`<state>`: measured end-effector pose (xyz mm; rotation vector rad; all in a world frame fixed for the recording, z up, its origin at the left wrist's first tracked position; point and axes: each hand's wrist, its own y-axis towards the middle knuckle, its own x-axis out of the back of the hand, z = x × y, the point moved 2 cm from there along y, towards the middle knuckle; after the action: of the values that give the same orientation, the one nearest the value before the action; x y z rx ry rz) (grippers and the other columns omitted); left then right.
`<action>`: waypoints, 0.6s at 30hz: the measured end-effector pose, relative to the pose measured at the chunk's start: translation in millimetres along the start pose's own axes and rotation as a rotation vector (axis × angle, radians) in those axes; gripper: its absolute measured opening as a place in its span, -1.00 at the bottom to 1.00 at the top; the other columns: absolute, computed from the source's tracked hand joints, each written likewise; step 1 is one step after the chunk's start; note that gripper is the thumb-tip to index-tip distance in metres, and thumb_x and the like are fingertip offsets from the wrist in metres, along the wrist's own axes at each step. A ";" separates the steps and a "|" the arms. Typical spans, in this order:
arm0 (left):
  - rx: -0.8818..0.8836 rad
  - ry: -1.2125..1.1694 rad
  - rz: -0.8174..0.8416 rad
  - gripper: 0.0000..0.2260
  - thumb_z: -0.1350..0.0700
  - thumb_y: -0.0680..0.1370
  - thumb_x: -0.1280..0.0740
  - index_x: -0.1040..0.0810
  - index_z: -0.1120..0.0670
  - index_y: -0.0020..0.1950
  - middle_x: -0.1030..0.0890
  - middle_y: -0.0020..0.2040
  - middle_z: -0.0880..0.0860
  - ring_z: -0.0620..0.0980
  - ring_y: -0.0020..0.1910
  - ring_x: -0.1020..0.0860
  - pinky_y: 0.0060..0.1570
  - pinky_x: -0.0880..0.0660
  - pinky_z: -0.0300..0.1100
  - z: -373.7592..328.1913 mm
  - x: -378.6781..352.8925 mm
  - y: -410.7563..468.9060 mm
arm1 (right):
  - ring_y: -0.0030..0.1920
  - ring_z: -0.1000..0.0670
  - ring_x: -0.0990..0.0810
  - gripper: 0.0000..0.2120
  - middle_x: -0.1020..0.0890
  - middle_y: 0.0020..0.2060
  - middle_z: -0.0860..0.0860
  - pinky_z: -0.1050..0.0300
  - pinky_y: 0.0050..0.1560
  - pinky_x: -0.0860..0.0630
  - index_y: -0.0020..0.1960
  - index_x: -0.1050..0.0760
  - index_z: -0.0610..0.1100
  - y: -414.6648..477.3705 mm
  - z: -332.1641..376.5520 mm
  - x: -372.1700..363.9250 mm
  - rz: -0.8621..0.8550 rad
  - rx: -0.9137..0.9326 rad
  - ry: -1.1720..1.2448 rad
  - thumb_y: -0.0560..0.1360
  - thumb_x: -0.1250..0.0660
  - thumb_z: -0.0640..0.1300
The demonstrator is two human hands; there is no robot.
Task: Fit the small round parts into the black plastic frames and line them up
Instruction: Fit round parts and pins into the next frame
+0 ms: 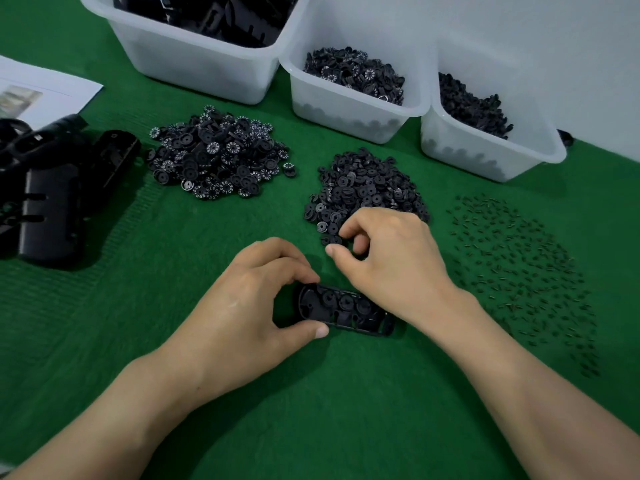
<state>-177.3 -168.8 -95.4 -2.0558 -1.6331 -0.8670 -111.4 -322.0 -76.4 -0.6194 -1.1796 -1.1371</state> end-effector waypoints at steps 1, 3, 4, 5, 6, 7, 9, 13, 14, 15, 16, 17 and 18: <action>0.000 0.002 -0.001 -0.64 -0.08 0.29 -0.45 -0.57 0.02 0.02 -0.45 0.03 -0.18 -0.21 0.06 -0.42 0.09 -0.31 -0.43 0.4 -0.2 -0.2 | -0.24 0.03 -0.49 -0.85 -0.47 -0.32 0.12 0.08 -0.17 -0.48 -0.13 -0.52 -0.04 0.4 1.0 -0.6 -0.003 0.004 0.001 0.42 -0.36 0.03; 0.000 0.004 -0.001 -0.64 -0.07 0.29 -0.46 -0.57 0.02 0.02 -0.45 0.03 -0.17 -0.20 0.06 -0.43 0.09 -0.31 -0.44 0.9 0.1 -0.5 | -0.27 0.05 -0.50 -0.90 -0.49 -0.34 0.12 0.06 -0.18 -0.50 -0.14 -0.53 -0.05 -0.3 0.9 0.0 0.000 0.004 0.016 0.42 -0.36 -0.02; -0.001 0.004 0.000 -0.64 -0.08 0.29 -0.45 -0.57 0.02 0.02 -0.45 0.03 -0.17 -0.20 0.06 -0.43 0.09 -0.31 -0.43 0.8 0.3 -0.4 | -0.31 0.09 -0.48 -0.92 -0.50 -0.36 0.13 0.08 -0.20 -0.50 -0.15 -0.54 -0.04 -1.5 -0.6 2.4 0.000 -0.006 0.055 0.41 -0.38 -0.05; -0.002 0.004 0.003 -0.64 -0.08 0.29 -0.45 -0.57 0.02 0.02 -0.46 0.03 -0.16 -0.20 0.06 -0.43 0.09 -0.31 -0.44 0.6 0.4 -0.3 | -0.35 0.13 -0.47 -0.94 -0.51 -0.38 0.14 0.13 -0.24 -0.50 -0.16 -0.55 -0.04 -3.8 -3.2 6.4 0.007 -0.020 0.129 0.39 -0.40 -0.08; -0.002 0.005 0.006 -0.64 -0.09 0.29 -0.44 -0.57 0.02 0.02 -0.46 0.03 -0.16 -0.20 0.06 -0.42 0.09 -0.31 -0.44 0.5 0.4 -0.2 | -0.37 0.14 -0.46 -0.94 -0.52 -0.38 0.14 0.23 -0.29 -0.47 -0.17 -0.56 -0.03 -7.5 -7.0 11.3 0.025 -0.026 0.216 0.38 -0.43 -0.11; -0.001 0.006 0.008 -0.64 -0.10 0.29 -0.43 -0.57 0.02 0.02 -0.45 0.03 -0.17 -0.21 0.07 -0.42 0.10 -0.30 -0.44 0.8 0.2 -0.2 | -0.36 0.14 -0.48 -0.93 -0.54 -0.37 0.14 0.34 -0.32 -0.43 -0.18 -0.57 -0.02 -13.0 -10.8 16.6 0.055 -0.014 0.286 0.36 -0.44 -0.14; 0.004 0.006 0.009 -0.63 -0.12 0.29 -0.41 -0.57 0.00 0.03 -0.44 0.04 -0.19 -0.23 0.07 -0.41 0.10 -0.30 -0.46 1.7 0.1 -0.2 | -0.30 0.12 -0.51 -0.90 -0.56 -0.32 0.13 0.40 -0.32 -0.40 -0.18 -0.59 -0.01 -27.0 -16.5 25.8 0.141 0.041 0.333 0.35 -0.45 -0.17; 0.004 0.002 0.010 -0.62 -0.15 0.28 -0.40 -0.57 -0.01 0.01 -0.44 0.04 -0.20 -0.21 0.07 -0.43 0.08 -0.32 -0.44 2.1 0.1 -0.3 | -0.25 0.12 -0.52 -0.89 -0.57 -0.25 0.16 0.44 -0.27 -0.33 -0.15 -0.63 0.00 -48.7 -20.4 30.2 0.205 0.089 0.260 0.35 -0.47 -0.17; 0.003 0.007 0.008 -0.63 -0.14 0.28 -0.42 -0.57 -0.01 0.01 -0.44 0.04 -0.19 -0.20 0.06 -0.43 0.08 -0.34 -0.41 2.2 0.0 -0.2 | -0.25 0.13 -0.52 -0.89 -0.57 -0.24 0.15 0.43 -0.26 -0.31 -0.14 -0.64 0.01 -50.5 -20.2 29.3 0.205 0.091 0.229 0.36 -0.47 -0.16; 0.000 0.013 0.004 -0.63 -0.13 0.28 -0.43 -0.57 0.00 0.01 -0.45 0.04 -0.19 -0.19 0.06 -0.44 0.07 -0.36 -0.38 2.0 0.1 -0.1 | -0.24 0.14 -0.53 -0.89 -0.57 -0.23 0.14 0.39 -0.25 -0.31 -0.12 -0.64 0.01 -51.5 -19.7 28.6 0.199 0.097 0.196 0.36 -0.47 -0.15; -0.003 0.018 -0.001 -0.63 -0.11 0.28 -0.44 -0.57 0.01 0.01 -0.45 0.03 -0.18 -0.19 0.05 -0.45 0.06 -0.37 -0.36 1.7 0.0 -0.1 | -0.25 0.14 -0.53 -0.88 -0.58 -0.23 0.13 0.33 -0.26 -0.33 -0.11 -0.65 0.00 -51.7 -18.5 28.2 0.188 0.108 0.168 0.37 -0.47 -0.14; -0.005 0.020 -0.005 -0.64 -0.11 0.28 -0.44 -0.58 0.01 0.01 -0.46 0.03 -0.17 -0.18 0.05 -0.45 0.06 -0.38 -0.34 1.2 0.0 -0.1 | -0.26 0.10 -0.53 -0.88 -0.58 -0.23 0.10 0.27 -0.28 -0.35 -0.10 -0.65 -0.01 -52.1 -16.8 28.3 0.177 0.122 0.144 0.37 -0.47 -0.14; -0.005 0.020 -0.009 -0.64 -0.11 0.28 -0.44 -0.58 0.02 0.00 -0.46 0.03 -0.17 -0.17 0.04 -0.45 0.06 -0.39 -0.33 0.8 0.0 -0.1 | -0.28 0.07 -0.53 -0.88 -0.59 -0.24 0.08 0.21 -0.32 -0.37 -0.09 -0.66 -0.02 -52.4 -14.6 28.5 0.168 0.142 0.124 0.37 -0.47 -0.14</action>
<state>-177.2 -168.3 -96.0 -2.0386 -1.6318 -0.8932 -154.8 -363.4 -63.3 -0.5218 -1.0713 -0.9281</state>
